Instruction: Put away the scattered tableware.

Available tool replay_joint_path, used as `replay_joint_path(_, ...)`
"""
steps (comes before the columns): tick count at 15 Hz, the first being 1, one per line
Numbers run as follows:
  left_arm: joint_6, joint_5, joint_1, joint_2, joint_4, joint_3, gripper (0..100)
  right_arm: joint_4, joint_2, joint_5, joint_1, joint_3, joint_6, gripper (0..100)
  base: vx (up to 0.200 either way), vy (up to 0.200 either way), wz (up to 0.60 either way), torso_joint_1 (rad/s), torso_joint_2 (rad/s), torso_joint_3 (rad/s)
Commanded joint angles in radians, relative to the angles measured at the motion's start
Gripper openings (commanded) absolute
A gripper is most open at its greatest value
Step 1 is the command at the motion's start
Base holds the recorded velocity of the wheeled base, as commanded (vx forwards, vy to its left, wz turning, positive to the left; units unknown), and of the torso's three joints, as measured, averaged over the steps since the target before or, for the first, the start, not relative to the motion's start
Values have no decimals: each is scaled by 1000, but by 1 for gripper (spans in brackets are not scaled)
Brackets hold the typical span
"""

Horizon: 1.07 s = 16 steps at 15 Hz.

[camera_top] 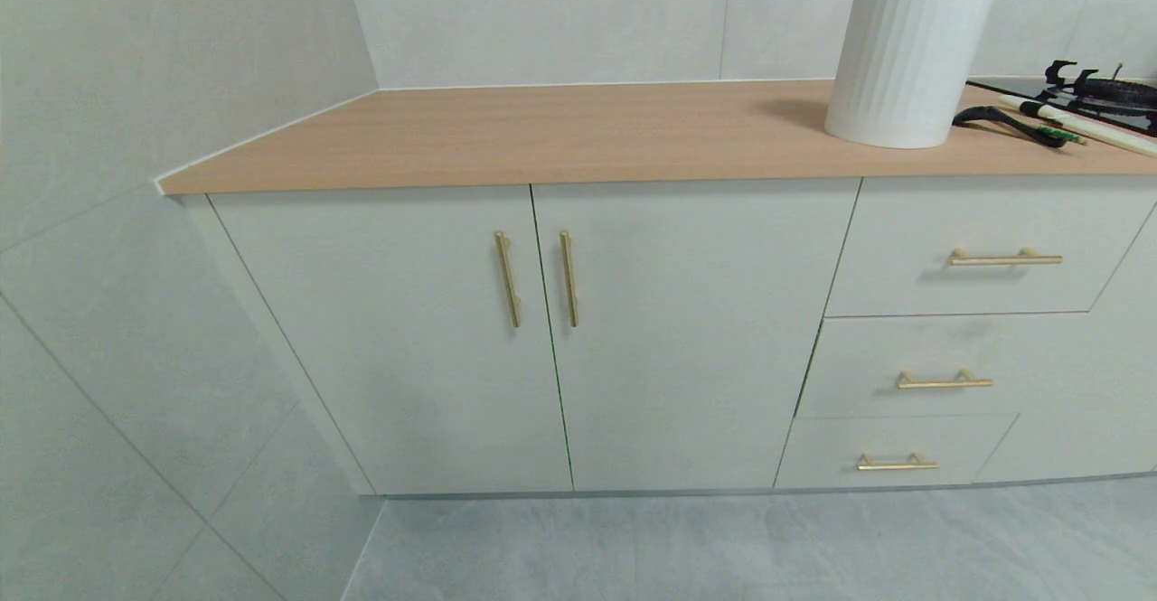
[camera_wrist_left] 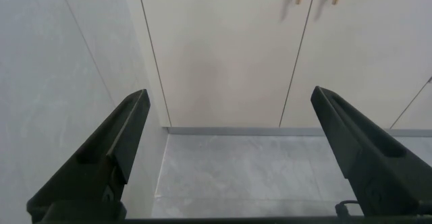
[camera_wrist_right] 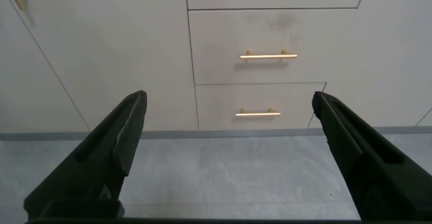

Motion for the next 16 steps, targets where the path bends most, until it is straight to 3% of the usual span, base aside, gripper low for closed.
replay_joint_path(1, 1, 0, 0, 0, -1, 0, 100, 1, 2, 1, 0, 0, 0, 100, 0, 0, 0, 0, 0, 0)
replay_joint_path(5, 2, 0, 0, 0, -1, 0, 100, 1, 2, 0, 0, 0, 0, 100, 0, 0, 0, 0, 0, 0)
replay_joint_path(16, 2, 0, 0, 0, -1, 0, 100, 1, 2, 1, 0, 0, 0, 100, 0, -200, 0, 2, 1, 1)
